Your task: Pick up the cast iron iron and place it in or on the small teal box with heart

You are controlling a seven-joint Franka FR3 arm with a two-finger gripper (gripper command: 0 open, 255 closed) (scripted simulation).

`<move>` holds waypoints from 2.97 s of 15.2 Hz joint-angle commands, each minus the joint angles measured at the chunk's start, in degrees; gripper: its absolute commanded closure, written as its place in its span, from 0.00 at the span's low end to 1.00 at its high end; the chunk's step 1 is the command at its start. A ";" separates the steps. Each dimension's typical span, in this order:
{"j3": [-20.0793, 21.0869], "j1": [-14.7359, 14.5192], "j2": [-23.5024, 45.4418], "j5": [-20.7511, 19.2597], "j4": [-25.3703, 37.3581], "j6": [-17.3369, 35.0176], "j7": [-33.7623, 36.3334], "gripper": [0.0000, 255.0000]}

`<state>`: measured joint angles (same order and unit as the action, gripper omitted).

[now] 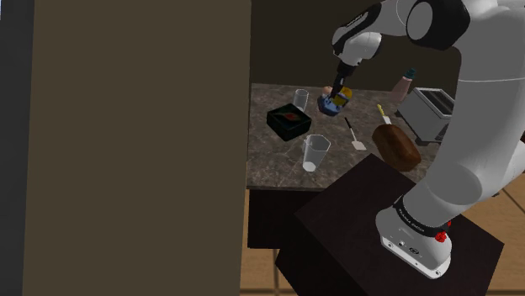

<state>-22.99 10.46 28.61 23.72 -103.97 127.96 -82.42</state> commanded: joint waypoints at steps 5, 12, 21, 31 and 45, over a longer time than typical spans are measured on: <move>-0.88 -0.58 -2.52 -1.60 0.71 -2.94 1.30 1.00; 0.85 -5.99 -1.43 -2.79 6.13 -5.74 10.34 1.00; 3.20 -11.30 3.82 -3.62 19.02 -11.70 21.28 1.00; 4.61 -12.86 9.09 -3.02 24.80 -11.67 24.84 1.00; 5.95 -12.40 13.96 -0.99 21.90 -4.15 22.84 1.00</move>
<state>-17.12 -1.87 42.46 22.60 -81.59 123.19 -59.47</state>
